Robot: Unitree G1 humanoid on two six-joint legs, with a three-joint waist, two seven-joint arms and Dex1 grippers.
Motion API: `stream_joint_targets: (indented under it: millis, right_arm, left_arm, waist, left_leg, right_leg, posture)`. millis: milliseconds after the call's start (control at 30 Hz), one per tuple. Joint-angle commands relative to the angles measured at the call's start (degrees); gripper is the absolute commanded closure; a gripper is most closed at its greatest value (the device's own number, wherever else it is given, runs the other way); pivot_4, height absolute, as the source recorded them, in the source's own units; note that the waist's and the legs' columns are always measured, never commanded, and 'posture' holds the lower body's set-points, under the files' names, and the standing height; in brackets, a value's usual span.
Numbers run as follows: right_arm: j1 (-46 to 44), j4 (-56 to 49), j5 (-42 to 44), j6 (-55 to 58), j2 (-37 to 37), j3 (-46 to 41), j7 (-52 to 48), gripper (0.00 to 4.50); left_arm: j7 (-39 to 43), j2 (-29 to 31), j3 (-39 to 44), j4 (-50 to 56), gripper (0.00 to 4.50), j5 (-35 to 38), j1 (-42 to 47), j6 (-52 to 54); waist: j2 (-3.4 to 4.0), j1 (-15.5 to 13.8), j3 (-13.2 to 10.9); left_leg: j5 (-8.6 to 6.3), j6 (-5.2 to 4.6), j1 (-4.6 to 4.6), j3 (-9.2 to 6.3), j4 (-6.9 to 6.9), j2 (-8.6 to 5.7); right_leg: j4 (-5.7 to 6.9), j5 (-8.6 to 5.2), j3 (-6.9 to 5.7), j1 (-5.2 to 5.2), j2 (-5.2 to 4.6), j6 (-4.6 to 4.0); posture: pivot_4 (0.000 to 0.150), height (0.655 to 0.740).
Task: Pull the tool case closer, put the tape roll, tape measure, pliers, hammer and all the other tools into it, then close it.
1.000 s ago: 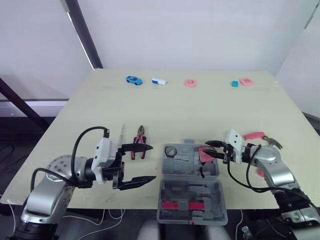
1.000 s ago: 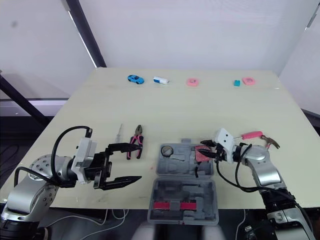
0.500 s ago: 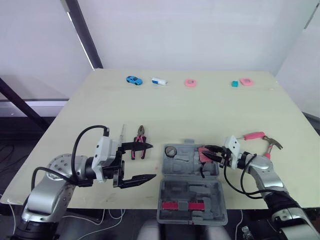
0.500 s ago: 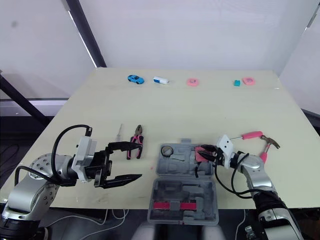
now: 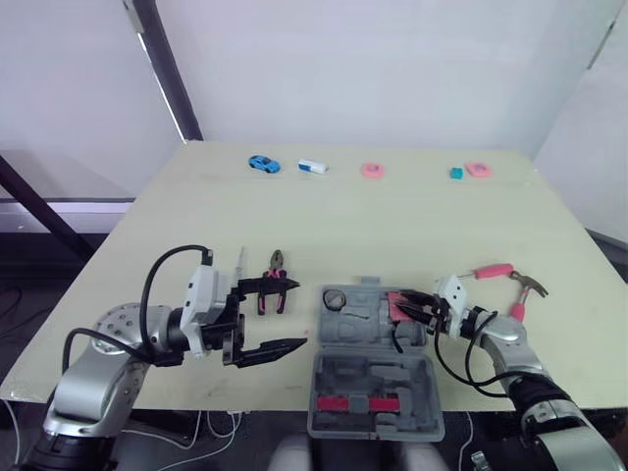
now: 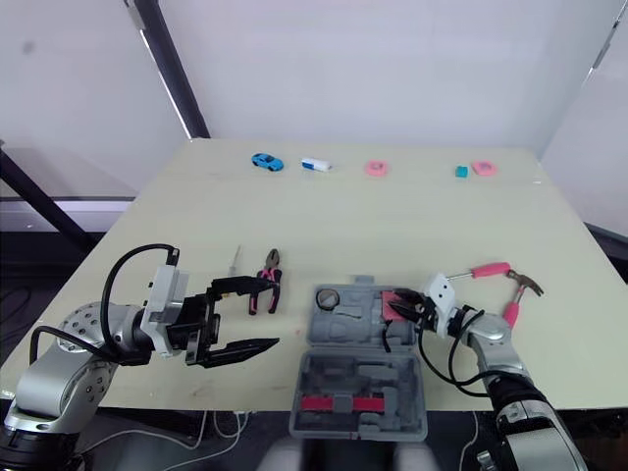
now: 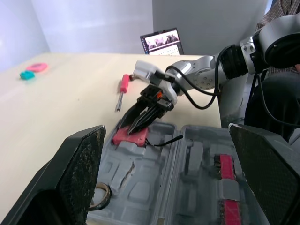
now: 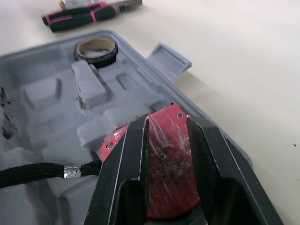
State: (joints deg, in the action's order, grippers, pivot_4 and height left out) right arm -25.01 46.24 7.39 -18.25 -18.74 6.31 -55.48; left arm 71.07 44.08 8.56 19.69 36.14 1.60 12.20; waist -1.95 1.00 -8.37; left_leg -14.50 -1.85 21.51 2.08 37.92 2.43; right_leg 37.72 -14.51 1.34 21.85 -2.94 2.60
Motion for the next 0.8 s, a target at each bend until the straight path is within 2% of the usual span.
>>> stream_joint_targets:
  millis: [33, 133, 267, 433, 500, 567, 633, 800]
  right_arm:
    - [3.86, 9.11, -7.34, 7.07, -0.87, 4.59, 2.81, 3.17]
    - [3.78, 7.07, -5.31, 6.01, 0.12, 3.13, 3.07, 3.17]
    - [3.94, 3.00, -4.18, 3.02, -0.31, 2.09, 2.99, 3.17]
    - [5.24, -8.64, -0.61, 1.33, -1.08, -0.63, 3.47, 3.17]
    - [6.06, -13.01, 0.82, 2.74, -1.42, -1.73, 3.81, 3.17]
    - [7.31, -17.84, 1.87, 4.16, -2.25, -2.48, 3.79, 3.17]
    - [8.86, -23.25, 3.75, 5.86, -2.82, -3.42, 3.70, 3.17]
    - [15.15, -36.16, 8.41, 7.99, -3.90, -8.56, 6.93, 3.17]
  left_arm:
    - [0.05, 0.36, 1.20, 0.99, 0.00, 0.74, 0.11, -0.20]
    - [-0.41, -0.07, 0.71, 0.71, 0.00, 0.09, -0.24, -0.41]
    - [-2.07, -0.92, 0.66, 0.43, 0.00, -0.56, -1.47, -0.31]
    - [-4.55, -1.99, 1.47, -0.10, 0.00, -1.84, -3.66, -0.91]
    - [-5.30, -2.63, 1.66, -0.74, 0.00, -2.60, -4.00, -2.03]
    - [-7.10, -3.83, 2.32, -1.32, 0.00, -3.16, -4.70, -2.81]
    - [-8.74, -5.03, 2.84, -1.30, 0.00, -3.60, -5.78, -3.32]
    - [-12.31, -7.62, 5.40, -2.22, 0.00, -3.32, -8.04, -3.92]
  waist:
    - [-0.34, -0.09, 0.34]
    - [-0.37, -0.13, 0.77]
    - [-0.36, -0.06, 0.78]
    - [-0.04, -0.24, 0.57]
    - [0.37, -0.21, 0.32]
    - [0.76, -0.24, 0.09]
    - [0.80, -0.25, 0.06]
    - [1.06, -0.33, -0.17]
  left_leg:
    - [0.00, 0.01, -0.26, -0.02, -0.09, 0.04]
    - [-0.17, 0.30, -0.43, 0.01, -0.16, -0.01]
    - [-0.20, 0.35, -0.44, 0.06, -0.30, -0.03]
    - [-0.15, 0.28, -0.36, 0.08, -0.74, -0.05]
    - [-0.10, 0.18, -0.12, 0.02, -0.75, -0.04]
    - [-0.07, 0.16, 0.51, 0.03, -0.73, -0.10]
    - [-0.07, 0.16, 1.11, -0.04, -0.72, -0.11]
    - [-0.10, 0.17, 1.44, -0.05, -0.78, -0.14]
  right_leg:
    - [-0.10, 0.00, -0.03, -0.26, -0.07, 0.00]
    - [-0.15, -0.01, 0.14, -0.36, -0.63, 0.01]
    - [-0.15, 0.00, 0.06, -0.30, -0.91, 0.00]
    - [-0.33, -0.07, -0.34, -0.15, -1.15, -0.18]
    - [-0.54, -0.07, -0.43, -0.11, -1.17, -0.18]
    - [-0.56, -0.02, -0.44, 0.52, -1.20, -0.19]
    - [-0.55, -0.01, -0.57, 1.04, -1.16, -0.17]
    - [-0.68, 0.10, -0.67, 1.28, -1.04, 0.08]
  posture:
    - [0.150, 0.7400]
    - [0.150, 0.7400]
    - [0.150, 0.7400]
    - [0.150, 0.7400]
    - [0.150, 0.7400]
    - [0.150, 0.7400]
    - [0.150, 0.7400]
    - [0.150, 0.7400]
